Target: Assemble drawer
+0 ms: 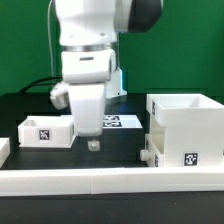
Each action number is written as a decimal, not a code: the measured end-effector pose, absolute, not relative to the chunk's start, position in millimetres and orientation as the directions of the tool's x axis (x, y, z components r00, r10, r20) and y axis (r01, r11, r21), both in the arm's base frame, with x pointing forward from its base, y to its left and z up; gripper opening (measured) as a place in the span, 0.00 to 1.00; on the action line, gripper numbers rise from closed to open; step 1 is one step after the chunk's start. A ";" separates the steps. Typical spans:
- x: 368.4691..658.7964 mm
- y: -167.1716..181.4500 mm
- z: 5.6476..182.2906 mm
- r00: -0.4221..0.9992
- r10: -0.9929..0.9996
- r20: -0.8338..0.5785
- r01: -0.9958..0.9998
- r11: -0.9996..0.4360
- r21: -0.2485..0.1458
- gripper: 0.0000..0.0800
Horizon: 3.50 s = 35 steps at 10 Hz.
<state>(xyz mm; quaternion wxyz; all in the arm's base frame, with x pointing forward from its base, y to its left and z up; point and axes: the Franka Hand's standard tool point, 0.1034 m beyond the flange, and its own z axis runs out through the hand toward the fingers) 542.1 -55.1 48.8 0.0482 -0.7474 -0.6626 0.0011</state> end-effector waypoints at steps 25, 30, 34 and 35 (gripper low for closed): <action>452.7 -87.4 50.9 0.986 -0.168 -0.020 -0.169 -0.983 -0.069 0.81; 426.7 -82.3 14.8 0.993 -0.122 0.005 -0.121 -0.991 -0.058 0.81; 421.5 -82.9 5.4 0.998 -0.063 -0.001 -0.063 -0.996 -0.060 0.81; 421.3 -82.7 5.1 0.998 -0.057 -0.001 -0.057 -0.997 -0.060 0.67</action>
Offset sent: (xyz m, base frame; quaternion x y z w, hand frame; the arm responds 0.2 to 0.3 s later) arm 0.0000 0.0000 0.0000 0.0000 0.0000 0.0000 1.0000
